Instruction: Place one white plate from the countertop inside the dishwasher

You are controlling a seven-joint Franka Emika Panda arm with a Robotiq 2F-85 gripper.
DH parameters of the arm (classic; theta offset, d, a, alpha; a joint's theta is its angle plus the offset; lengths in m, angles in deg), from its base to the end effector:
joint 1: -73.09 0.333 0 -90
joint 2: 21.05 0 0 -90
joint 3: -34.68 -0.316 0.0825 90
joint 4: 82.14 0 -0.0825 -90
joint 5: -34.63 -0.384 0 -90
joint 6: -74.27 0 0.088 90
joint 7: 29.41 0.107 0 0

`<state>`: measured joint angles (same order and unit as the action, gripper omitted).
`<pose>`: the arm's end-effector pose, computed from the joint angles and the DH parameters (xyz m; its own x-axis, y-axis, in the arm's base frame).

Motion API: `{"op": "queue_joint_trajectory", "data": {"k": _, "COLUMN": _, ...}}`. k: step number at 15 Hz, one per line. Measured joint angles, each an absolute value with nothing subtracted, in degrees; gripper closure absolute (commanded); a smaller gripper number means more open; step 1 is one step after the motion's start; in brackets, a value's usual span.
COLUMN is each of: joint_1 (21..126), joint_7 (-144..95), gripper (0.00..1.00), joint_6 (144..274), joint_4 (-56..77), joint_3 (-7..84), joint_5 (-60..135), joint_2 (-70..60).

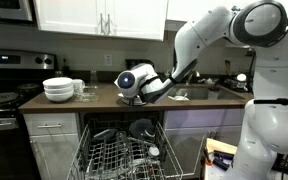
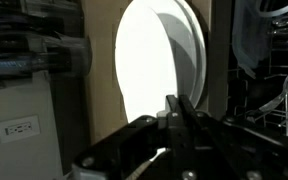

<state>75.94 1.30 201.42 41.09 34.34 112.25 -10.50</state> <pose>0.5667 0.0001 0.3242 0.8934 0.4480 -0.0332 0.2680 -0.4723 0.8397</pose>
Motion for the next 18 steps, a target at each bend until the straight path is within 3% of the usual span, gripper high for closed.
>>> {"op": "queue_joint_trajectory", "data": {"k": 18, "joint_1": 79.47, "joint_7": 6.06, "gripper": 0.98, "joint_6": 190.04, "joint_4": 42.41, "joint_3": 30.22, "joint_5": 114.21, "joint_2": -11.11}}
